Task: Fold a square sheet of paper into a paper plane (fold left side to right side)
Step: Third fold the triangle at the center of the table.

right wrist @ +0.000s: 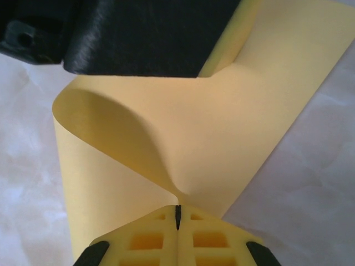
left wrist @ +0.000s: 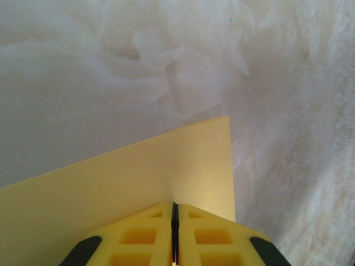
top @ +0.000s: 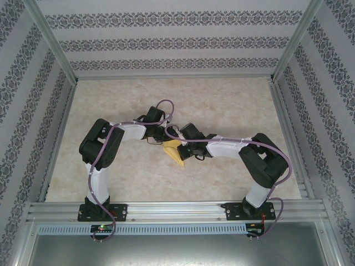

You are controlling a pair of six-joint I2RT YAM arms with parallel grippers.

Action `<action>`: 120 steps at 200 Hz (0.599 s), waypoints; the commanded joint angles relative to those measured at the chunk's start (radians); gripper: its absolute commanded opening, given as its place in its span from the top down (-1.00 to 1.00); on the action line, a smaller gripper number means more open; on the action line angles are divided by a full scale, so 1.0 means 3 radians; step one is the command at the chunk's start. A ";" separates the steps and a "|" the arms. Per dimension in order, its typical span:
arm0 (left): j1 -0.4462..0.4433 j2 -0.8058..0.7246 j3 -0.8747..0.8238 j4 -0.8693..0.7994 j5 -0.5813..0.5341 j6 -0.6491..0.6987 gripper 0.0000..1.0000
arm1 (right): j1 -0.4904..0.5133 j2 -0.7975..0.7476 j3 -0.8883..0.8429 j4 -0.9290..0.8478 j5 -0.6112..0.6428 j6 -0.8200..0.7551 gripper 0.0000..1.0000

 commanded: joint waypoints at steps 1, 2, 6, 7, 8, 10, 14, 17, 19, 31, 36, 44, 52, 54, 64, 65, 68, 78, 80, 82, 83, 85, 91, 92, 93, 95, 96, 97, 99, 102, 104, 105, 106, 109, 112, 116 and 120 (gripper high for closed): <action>0.0017 0.0091 -0.0049 -0.0261 -0.0029 0.0098 0.76 | -0.0016 0.0027 0.0019 -0.0070 0.0010 0.0055 1.00; 0.0017 0.0092 -0.0049 -0.0261 -0.0032 0.0098 0.76 | -0.0016 0.0027 0.0014 -0.0070 0.0011 0.0055 1.00; 0.0017 0.0090 -0.0050 -0.0259 -0.0033 0.0099 0.76 | -0.0016 0.0023 0.0009 -0.0069 0.0016 0.0055 1.00; 0.0020 0.0089 -0.0052 -0.0260 -0.0034 0.0099 0.77 | -0.0019 0.0022 0.0006 -0.0069 0.0019 0.0055 1.00; 0.0019 0.0089 -0.0053 -0.0261 -0.0032 0.0098 0.77 | -0.0020 0.0020 0.0005 -0.0065 0.0020 0.0058 1.00; 0.0016 0.0091 -0.0053 -0.0261 -0.0033 0.0098 0.77 | -0.0017 0.0018 0.0001 -0.0061 0.0025 0.0056 1.00; 0.0018 0.0089 -0.0054 -0.0261 -0.0032 0.0101 0.77 | -0.0018 0.0010 -0.0004 -0.0064 0.0029 0.0060 1.00; 0.0018 0.0088 -0.0054 -0.0261 -0.0030 0.0096 0.76 | -0.0019 0.0007 -0.0012 -0.0057 0.0032 0.0060 1.00; 0.0018 0.0088 -0.0052 -0.0259 -0.0030 0.0098 0.76 | -0.0017 0.0003 -0.0012 -0.0059 0.0036 0.0064 1.00; 0.0018 0.0088 -0.0049 -0.0261 -0.0032 0.0096 0.76 | -0.0024 -0.0015 -0.0029 -0.0050 0.0047 0.0079 1.00; 0.0018 0.0090 -0.0048 -0.0265 -0.0030 0.0095 0.76 | -0.0021 -0.0026 -0.0031 -0.0045 0.0042 0.0081 1.00; 0.0013 0.0091 -0.0043 -0.0276 -0.0028 0.0106 0.77 | -0.0021 -0.0046 -0.0033 -0.0036 0.0043 0.0085 1.00; 0.0018 0.0090 -0.0048 -0.0282 -0.0031 0.0111 0.76 | -0.0021 -0.0062 -0.0036 -0.0041 0.0054 0.0085 1.00; 0.0017 0.0089 -0.0046 -0.0279 -0.0034 0.0113 0.76 | -0.0021 -0.0067 -0.0033 -0.0041 0.0059 0.0084 1.00; 0.0018 0.0088 -0.0048 -0.0286 -0.0031 0.0113 0.76 | -0.0027 -0.0080 -0.0032 -0.0054 0.0077 0.0086 1.00; 0.0018 0.0088 -0.0046 -0.0287 -0.0033 0.0113 0.77 | -0.0026 -0.0080 -0.0032 -0.0054 0.0080 0.0086 1.00; 0.0017 0.0091 -0.0049 -0.0283 -0.0034 0.0113 0.77 | -0.0031 -0.0085 -0.0030 -0.0053 0.0086 0.0086 1.00; 0.0018 0.0092 -0.0043 -0.0284 -0.0027 0.0113 0.76 | -0.0032 -0.0094 -0.0028 -0.0056 0.0091 0.0085 1.00; 0.0017 0.0089 -0.0043 -0.0286 -0.0029 0.0113 0.77 | -0.0033 -0.0095 -0.0029 -0.0055 0.0093 0.0086 1.00; 0.0018 0.0092 -0.0043 -0.0287 -0.0030 0.0113 0.76 | -0.0035 -0.0093 -0.0028 -0.0055 0.0093 0.0086 1.00; 0.0018 0.0093 -0.0043 -0.0284 -0.0030 0.0113 0.76 | -0.0036 -0.0094 -0.0027 -0.0055 0.0091 0.0086 1.00; 0.0014 0.0093 -0.0042 -0.0285 -0.0030 0.0115 0.76 | -0.0037 -0.0095 -0.0031 -0.0055 0.0089 0.0086 1.00; 0.0018 0.0093 -0.0042 -0.0286 -0.0028 0.0114 0.76 | -0.0036 -0.0100 -0.0029 -0.0049 0.0088 0.0083 1.00; 0.0018 0.0093 -0.0043 -0.0286 -0.0029 0.0114 0.76 | -0.0036 -0.0100 -0.0031 -0.0049 0.0088 0.0085 1.00; 0.0018 0.0093 -0.0043 -0.0287 -0.0030 0.0113 0.77 | -0.0036 -0.0101 -0.0029 -0.0049 0.0091 0.0088 1.00; 0.0018 0.0095 -0.0043 -0.0287 -0.0030 0.0113 0.77 | -0.0039 -0.0099 -0.0028 -0.0046 0.0090 0.0089 1.00; 0.0018 0.0094 -0.0041 -0.0287 -0.0030 0.0113 0.76 | -0.0038 -0.0097 -0.0027 -0.0045 0.0089 0.0090 1.00; 0.0018 0.0094 -0.0042 -0.0290 -0.0030 0.0113 0.76 | -0.0039 -0.0099 -0.0027 -0.0045 0.0089 0.0088 1.00; 0.0018 0.0094 -0.0043 -0.0292 -0.0030 0.0113 0.76 | -0.0037 -0.0100 -0.0030 -0.0041 0.0088 0.0086 1.00; 0.0015 0.0097 -0.0043 -0.0292 -0.0033 0.0113 0.77 | -0.0040 -0.0101 -0.0030 -0.0038 0.0084 0.0083 1.00; 0.0017 0.0094 -0.0043 -0.0292 -0.0033 0.0113 0.77 | -0.0037 -0.0098 -0.0033 -0.0035 0.0084 0.0087 1.00; 0.0018 0.0094 -0.0043 -0.0292 -0.0034 0.0113 0.77 | -0.0037 -0.0099 -0.0035 -0.0035 0.0086 0.0089 1.00; 0.0015 0.0094 -0.0043 -0.0292 -0.0035 0.0113 0.77 | -0.0039 -0.0100 -0.0034 -0.0035 0.0082 0.0090 1.00; 0.0018 0.0093 -0.0043 -0.0288 -0.0034 0.0117 0.76 | -0.0039 -0.0100 -0.0036 -0.0034 0.0078 0.0092 1.00; 0.0018 0.0093 -0.0043 -0.0292 -0.0029 0.0115 0.76 | -0.0037 -0.0093 -0.0033 -0.0034 0.0078 0.0091 1.00; 0.0017 0.0093 -0.0039 -0.0292 -0.0030 0.0116 0.77 | -0.0036 -0.0093 -0.0029 -0.0034 0.0078 0.0091 1.00; 0.0017 0.0093 -0.0034 -0.0297 -0.0030 0.0121 0.77 | -0.0036 -0.0090 -0.0029 -0.0036 0.0079 0.0091 1.00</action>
